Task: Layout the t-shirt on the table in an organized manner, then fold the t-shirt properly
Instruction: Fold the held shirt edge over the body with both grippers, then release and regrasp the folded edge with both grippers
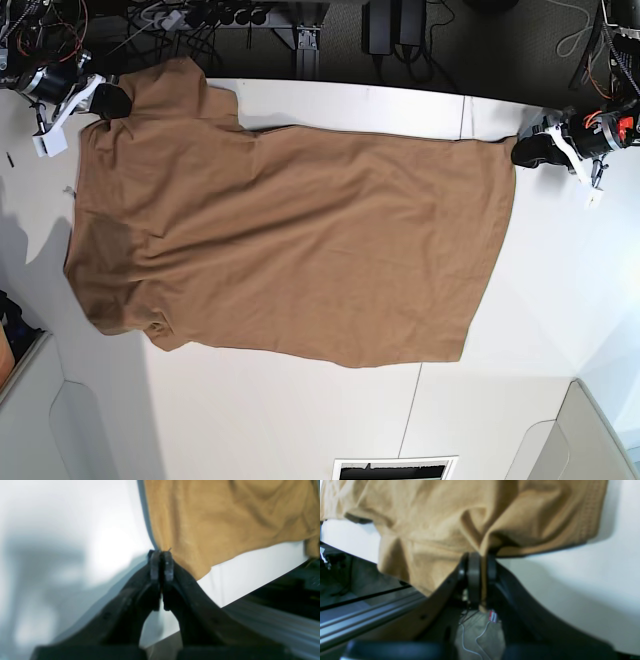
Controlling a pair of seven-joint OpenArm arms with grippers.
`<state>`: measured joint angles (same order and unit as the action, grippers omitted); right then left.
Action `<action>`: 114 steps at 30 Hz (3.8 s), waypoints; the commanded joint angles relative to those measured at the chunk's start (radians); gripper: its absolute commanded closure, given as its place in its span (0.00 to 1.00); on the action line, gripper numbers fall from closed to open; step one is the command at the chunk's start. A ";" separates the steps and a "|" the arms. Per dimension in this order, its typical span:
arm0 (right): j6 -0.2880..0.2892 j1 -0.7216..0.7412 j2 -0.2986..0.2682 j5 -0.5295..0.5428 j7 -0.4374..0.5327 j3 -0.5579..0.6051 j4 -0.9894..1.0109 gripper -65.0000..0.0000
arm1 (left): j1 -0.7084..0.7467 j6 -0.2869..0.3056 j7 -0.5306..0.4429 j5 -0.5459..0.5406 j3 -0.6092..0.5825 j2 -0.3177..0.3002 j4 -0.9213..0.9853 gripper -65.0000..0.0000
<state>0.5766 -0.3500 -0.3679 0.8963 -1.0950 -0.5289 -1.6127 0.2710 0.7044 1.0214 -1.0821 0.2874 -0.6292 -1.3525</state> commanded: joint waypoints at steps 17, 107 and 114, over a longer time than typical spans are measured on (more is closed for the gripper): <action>0.007 0.181 -0.062 -0.005 0.013 -0.089 -0.007 1.00 | -0.125 -0.006 -0.023 0.002 0.006 -0.066 -0.004 1.00; 0.006 0.325 -0.028 -0.164 0.161 -0.166 0.134 0.56 | -0.420 -0.006 -0.208 0.214 -0.376 0.069 -0.038 0.70; 0.003 0.342 -0.027 -0.163 0.186 -0.098 0.152 0.64 | -0.420 -0.006 -0.201 0.214 -0.376 0.069 -0.038 0.70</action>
<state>0.5793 -0.0219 -0.3740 0.7139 -0.9314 -0.6228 -1.4460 -0.1284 0.6956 0.8341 -0.8497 -0.0971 -0.5457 -1.3785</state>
